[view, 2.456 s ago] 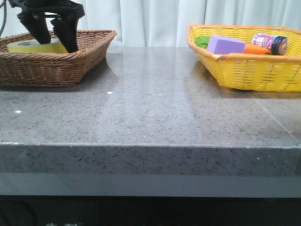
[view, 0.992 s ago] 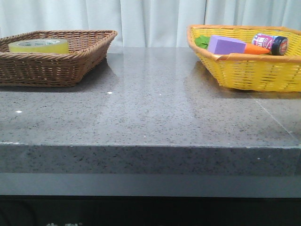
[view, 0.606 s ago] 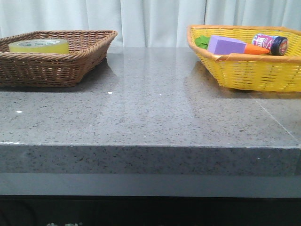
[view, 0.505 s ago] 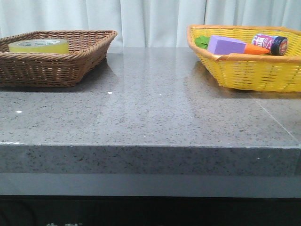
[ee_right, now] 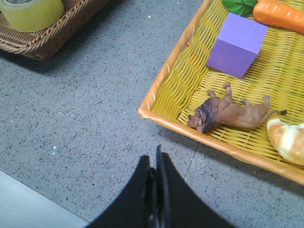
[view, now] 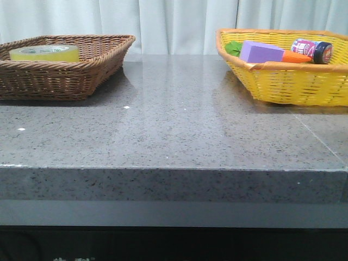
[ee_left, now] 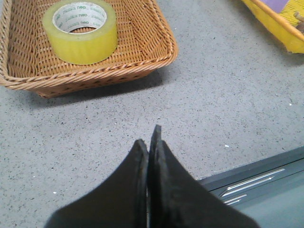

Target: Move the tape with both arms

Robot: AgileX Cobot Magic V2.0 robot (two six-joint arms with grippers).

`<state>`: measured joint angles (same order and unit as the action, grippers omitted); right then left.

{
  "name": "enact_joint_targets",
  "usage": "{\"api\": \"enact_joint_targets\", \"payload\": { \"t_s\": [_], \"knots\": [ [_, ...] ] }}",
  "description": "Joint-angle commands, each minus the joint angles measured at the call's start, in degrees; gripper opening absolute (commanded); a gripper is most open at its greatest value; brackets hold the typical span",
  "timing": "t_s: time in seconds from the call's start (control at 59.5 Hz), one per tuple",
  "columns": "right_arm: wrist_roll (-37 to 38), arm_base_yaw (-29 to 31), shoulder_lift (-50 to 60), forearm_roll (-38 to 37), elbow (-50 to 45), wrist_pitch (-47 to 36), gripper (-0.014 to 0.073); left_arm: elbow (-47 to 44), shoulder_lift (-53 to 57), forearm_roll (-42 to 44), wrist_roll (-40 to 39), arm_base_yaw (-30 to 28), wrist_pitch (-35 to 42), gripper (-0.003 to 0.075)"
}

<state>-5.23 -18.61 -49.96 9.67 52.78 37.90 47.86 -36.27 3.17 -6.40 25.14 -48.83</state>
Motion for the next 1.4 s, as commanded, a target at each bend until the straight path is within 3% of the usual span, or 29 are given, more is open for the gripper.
{"api": "enact_joint_targets", "payload": {
  "t_s": [0.0, 0.336, 0.471, 0.892, 1.093, 1.379],
  "knots": [
    [-0.23, 0.41, 0.18, -0.03, 1.46, -3.21, -0.0068, 1.36, -0.14, -0.56, -0.60, 0.26, 3.81, -0.0020],
    [-0.23, 0.41, 0.18, -0.03, 1.46, -3.14, -0.0068, 1.27, 0.10, -0.68, -0.60, 0.39, 3.81, -0.0020],
    [-0.23, 0.41, 0.18, -0.03, 1.46, -3.12, -0.0068, -0.83, 2.77, -1.04, -0.60, -3.18, 4.92, -0.0020],
    [-0.23, 0.41, 0.18, -0.03, 1.46, -3.12, -0.0068, -29.97, 22.65, -7.61, -0.60, -18.36, 36.97, -0.0020],
    [-0.23, 0.41, 0.18, -0.03, 1.46, -3.12, -0.0068, -39.97, 31.21, -8.80, -0.60, -22.25, 41.14, -0.0020],
    [-0.23, 0.41, 0.18, -0.03, 1.46, -3.12, -0.0068, -48.32, 36.80, -8.80, -0.60, -22.59, 48.83, -0.0020]
  ]
}}
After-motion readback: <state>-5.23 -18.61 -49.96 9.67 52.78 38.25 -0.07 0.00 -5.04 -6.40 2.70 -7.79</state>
